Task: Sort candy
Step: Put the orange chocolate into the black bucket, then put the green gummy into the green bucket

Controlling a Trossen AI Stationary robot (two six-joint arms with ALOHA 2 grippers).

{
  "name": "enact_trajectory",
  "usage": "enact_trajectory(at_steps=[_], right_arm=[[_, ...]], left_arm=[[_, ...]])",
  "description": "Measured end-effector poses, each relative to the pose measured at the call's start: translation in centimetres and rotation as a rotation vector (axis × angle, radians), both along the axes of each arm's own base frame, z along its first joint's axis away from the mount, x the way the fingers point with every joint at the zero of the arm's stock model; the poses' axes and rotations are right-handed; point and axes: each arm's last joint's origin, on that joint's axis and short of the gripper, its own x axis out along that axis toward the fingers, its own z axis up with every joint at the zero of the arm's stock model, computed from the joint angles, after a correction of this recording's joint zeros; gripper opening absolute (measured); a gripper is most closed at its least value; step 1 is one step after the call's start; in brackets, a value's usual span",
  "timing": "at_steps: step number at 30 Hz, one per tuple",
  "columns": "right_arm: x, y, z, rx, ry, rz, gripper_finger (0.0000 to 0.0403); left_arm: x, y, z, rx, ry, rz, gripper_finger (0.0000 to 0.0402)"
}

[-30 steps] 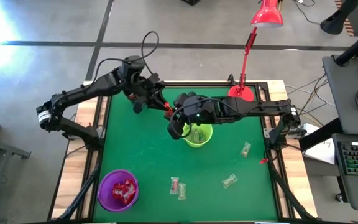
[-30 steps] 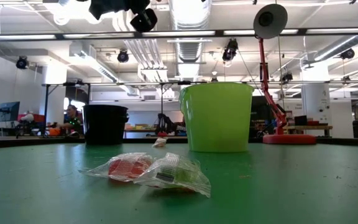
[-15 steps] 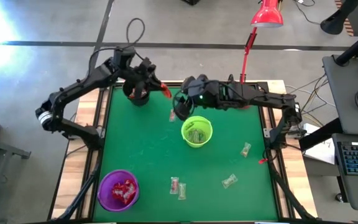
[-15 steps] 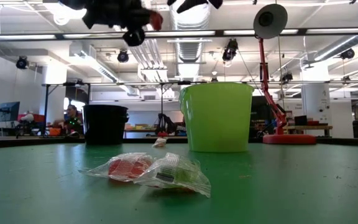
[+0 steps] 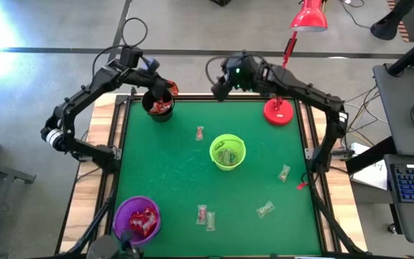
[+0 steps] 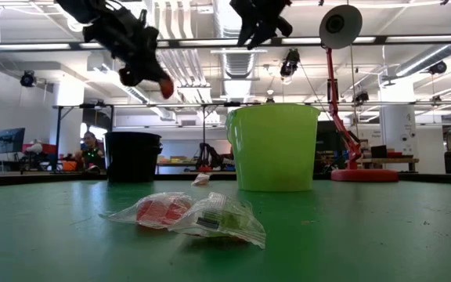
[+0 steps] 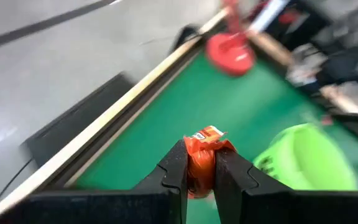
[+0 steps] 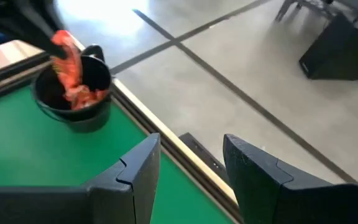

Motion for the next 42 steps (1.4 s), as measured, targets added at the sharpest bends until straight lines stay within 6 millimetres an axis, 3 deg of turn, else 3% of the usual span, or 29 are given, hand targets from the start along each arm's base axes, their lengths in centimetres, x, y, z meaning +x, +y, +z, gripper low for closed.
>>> enact_trajectory(at_steps=[8,18,25,36,42], right_arm=[[-1.7,-4.7,-0.6,0.027,0.014,0.009,0.0169],[-3.5,-7.5,-0.8,-0.042,0.104,-0.001,0.0169],[-4.0,-8.3,-0.8,-0.073,0.144,0.009,0.0169],[-4.1,-8.3,-0.8,-0.075,0.157,0.015,0.0169],[-4.1,-8.3,-0.8,-0.074,0.158,0.015,0.0169]], left_arm=[[-1.6,-0.3,-1.5,-0.037,0.276,0.177,0.0029],[-2.4,-0.6,-2.6,-0.063,0.446,0.29,0.0029],[-2.4,-0.7,-2.7,-0.073,0.448,0.294,0.0037],[-2.4,-0.7,-2.7,-0.077,0.451,0.294,0.0112],[-2.4,-0.7,-2.7,-0.085,0.448,0.3,0.0131]])
